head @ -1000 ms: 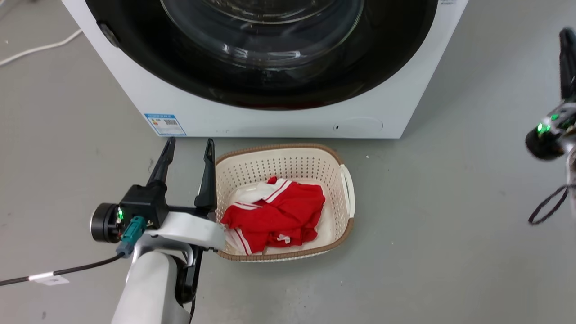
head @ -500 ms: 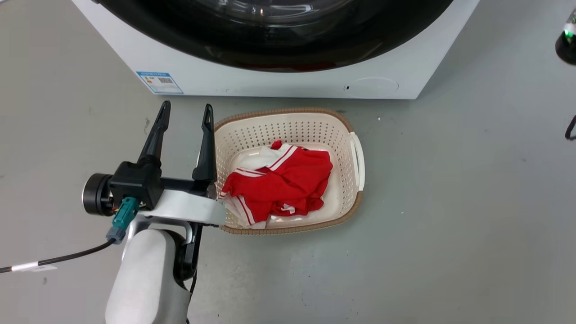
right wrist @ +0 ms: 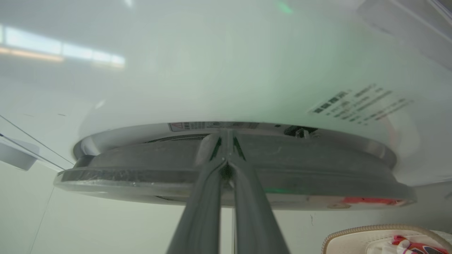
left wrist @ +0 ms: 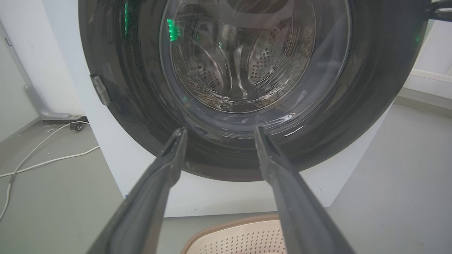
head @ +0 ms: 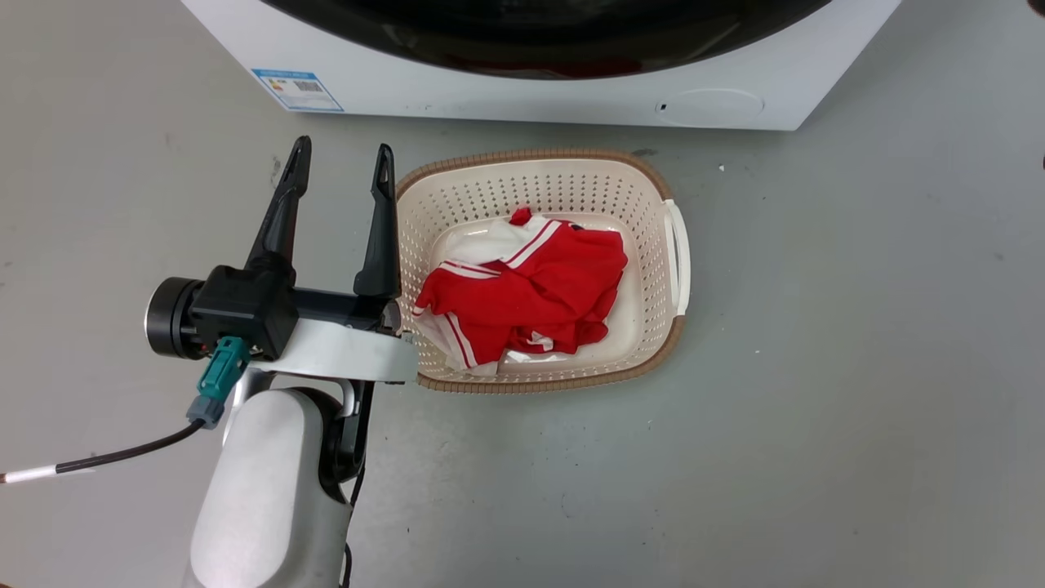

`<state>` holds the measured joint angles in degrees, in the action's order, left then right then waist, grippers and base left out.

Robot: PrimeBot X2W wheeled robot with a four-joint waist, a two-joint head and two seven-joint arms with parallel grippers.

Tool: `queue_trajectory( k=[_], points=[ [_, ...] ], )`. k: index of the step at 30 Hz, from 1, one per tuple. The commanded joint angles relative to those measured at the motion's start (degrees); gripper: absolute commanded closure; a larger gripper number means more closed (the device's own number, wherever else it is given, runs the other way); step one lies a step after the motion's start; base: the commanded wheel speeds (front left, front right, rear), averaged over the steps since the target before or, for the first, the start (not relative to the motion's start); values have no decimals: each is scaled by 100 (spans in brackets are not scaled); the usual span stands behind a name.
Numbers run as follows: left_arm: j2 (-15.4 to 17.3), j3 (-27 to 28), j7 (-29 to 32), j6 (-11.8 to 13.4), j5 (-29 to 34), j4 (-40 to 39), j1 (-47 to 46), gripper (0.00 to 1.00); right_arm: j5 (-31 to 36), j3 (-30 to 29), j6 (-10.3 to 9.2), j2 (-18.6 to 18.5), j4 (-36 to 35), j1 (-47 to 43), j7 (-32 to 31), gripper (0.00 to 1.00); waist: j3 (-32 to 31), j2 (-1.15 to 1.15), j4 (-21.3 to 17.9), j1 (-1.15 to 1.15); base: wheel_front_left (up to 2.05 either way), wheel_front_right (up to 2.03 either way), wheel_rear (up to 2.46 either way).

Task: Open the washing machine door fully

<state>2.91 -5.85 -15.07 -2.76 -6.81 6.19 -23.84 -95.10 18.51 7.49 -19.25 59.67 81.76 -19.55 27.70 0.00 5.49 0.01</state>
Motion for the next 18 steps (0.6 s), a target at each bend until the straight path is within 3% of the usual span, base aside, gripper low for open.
queue_trajectory(
  k=[1,18],
  points=[
    [-4,-22,-15,27,-15,-41,-82,0,63,59,-1,10,59,149,-22,100,85,0,37,-1,0,0,0],
    [-4,-12,-15,98,-17,-112,-115,0,23,219,1,-30,60,374,-781,100,285,0,-8,-1,0,0,0]
  ],
)
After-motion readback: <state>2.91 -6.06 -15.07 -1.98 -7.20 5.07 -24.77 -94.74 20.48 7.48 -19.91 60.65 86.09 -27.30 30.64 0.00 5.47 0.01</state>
